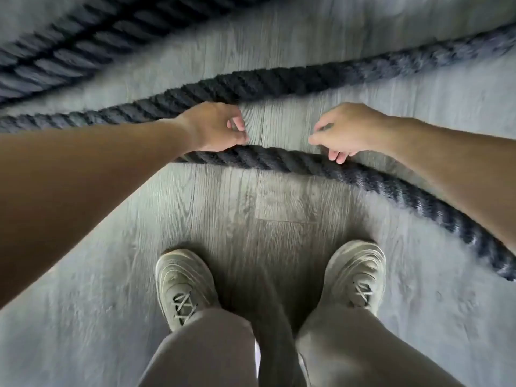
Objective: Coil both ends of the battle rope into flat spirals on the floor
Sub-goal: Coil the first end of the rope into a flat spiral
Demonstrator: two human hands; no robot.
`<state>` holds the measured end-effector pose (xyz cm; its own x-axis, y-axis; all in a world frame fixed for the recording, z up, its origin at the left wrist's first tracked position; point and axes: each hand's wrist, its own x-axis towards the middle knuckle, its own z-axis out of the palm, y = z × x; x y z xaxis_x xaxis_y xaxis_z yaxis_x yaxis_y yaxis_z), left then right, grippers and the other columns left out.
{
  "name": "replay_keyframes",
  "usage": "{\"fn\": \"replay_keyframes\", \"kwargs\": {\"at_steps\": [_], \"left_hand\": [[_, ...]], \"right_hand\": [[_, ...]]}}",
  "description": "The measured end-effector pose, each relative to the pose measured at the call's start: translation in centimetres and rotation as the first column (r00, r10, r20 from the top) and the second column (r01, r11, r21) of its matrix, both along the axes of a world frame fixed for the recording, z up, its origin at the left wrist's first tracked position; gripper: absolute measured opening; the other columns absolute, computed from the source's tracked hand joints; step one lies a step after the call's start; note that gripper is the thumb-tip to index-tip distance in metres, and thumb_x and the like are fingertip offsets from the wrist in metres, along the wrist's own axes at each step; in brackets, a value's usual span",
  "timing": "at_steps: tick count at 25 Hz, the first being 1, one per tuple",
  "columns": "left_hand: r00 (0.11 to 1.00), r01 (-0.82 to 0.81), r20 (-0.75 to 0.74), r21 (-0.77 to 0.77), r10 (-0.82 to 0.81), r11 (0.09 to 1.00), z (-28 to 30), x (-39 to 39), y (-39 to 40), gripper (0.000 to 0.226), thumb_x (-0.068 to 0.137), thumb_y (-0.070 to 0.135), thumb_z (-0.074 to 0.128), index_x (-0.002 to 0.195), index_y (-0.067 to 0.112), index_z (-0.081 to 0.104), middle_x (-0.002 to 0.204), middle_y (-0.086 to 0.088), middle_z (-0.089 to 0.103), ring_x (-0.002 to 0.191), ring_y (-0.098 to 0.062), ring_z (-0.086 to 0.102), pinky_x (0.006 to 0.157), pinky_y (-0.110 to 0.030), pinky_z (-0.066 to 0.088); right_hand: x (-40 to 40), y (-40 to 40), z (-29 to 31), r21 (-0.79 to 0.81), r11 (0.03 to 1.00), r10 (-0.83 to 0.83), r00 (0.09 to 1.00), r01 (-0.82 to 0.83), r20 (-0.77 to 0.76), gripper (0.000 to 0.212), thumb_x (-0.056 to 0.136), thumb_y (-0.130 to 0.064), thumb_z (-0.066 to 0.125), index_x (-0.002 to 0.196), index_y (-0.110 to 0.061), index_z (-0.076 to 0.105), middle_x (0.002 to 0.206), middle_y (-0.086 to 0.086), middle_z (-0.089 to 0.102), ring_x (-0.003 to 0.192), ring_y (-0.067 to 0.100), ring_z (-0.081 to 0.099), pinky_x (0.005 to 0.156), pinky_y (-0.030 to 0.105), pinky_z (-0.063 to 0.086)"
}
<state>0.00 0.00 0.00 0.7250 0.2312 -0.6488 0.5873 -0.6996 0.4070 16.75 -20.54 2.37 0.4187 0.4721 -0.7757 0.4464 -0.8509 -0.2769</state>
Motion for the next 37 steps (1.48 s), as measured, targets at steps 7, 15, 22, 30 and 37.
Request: {"fn": "replay_keyframes", "kwargs": {"at_steps": [7,15,22,30,37], "left_hand": [[0.964,0.252,-0.101,0.048,-0.246,0.967,-0.5,-0.1,-0.8,0.040,0.089,0.069,0.053,0.111,0.036,0.060,0.110,0.008,0.064,0.098,-0.016,0.058,0.096,-0.040,0.047],[0.971,0.235,-0.004,0.221,-0.240,0.946,-1.3,-2.9,-3.0,0.052,0.087,0.066,0.060,0.125,0.032,0.054,0.102,0.008,0.059,0.090,-0.015,0.054,0.073,-0.030,0.040],[0.925,0.370,0.043,0.126,-0.378,0.920,-2.8,-5.7,-8.4,0.053,0.079,0.083,0.048,0.107,0.038,0.053,0.082,0.019,0.056,0.080,-0.011,0.055,0.064,-0.030,0.040],[0.924,0.352,0.117,0.112,-0.364,0.929,-4.0,-6.9,-12.5,0.045,0.080,0.081,0.049,0.095,0.039,0.042,0.083,0.013,0.052,0.081,-0.015,0.056,0.073,-0.036,0.050],[0.945,0.320,0.056,0.038,-0.322,0.947,-3.9,-7.1,-12.8,0.058,0.064,0.090,0.057,0.090,0.039,0.053,0.083,0.018,0.057,0.081,-0.009,0.055,0.067,-0.033,0.045]], "right_hand": [[0.3,1.5,-1.3,-0.050,0.996,0.073,0.997,-0.071,0.028,0.024,0.098,-0.032,0.057,0.112,-0.017,0.068,0.063,-0.001,0.074,0.058,0.013,0.073,0.066,0.031,0.060],[-3.6,-1.6,-2.1,-0.369,0.923,-0.108,0.994,0.112,0.030,0.067,0.099,-0.060,0.044,0.140,-0.006,0.047,0.087,0.014,0.075,0.057,0.029,0.073,0.054,0.032,0.056],[-2.4,-2.0,-4.0,-0.290,0.950,-0.025,0.954,0.116,0.299,0.030,0.091,-0.034,0.060,0.098,-0.005,0.059,0.080,0.010,0.053,0.060,0.026,0.046,0.053,0.032,0.037],[2.3,-13.4,-4.1,0.042,0.660,-0.708,0.603,0.750,0.368,0.110,0.084,-0.061,0.069,0.159,-0.014,0.004,0.136,0.029,0.041,0.108,0.041,0.055,0.088,0.045,0.051],[2.3,-15.9,-5.1,0.043,0.789,-0.573,0.709,0.613,0.410,0.088,0.077,-0.033,0.083,0.147,-0.019,0.032,0.153,0.022,0.026,0.139,0.042,0.029,0.112,0.056,0.035]]}}
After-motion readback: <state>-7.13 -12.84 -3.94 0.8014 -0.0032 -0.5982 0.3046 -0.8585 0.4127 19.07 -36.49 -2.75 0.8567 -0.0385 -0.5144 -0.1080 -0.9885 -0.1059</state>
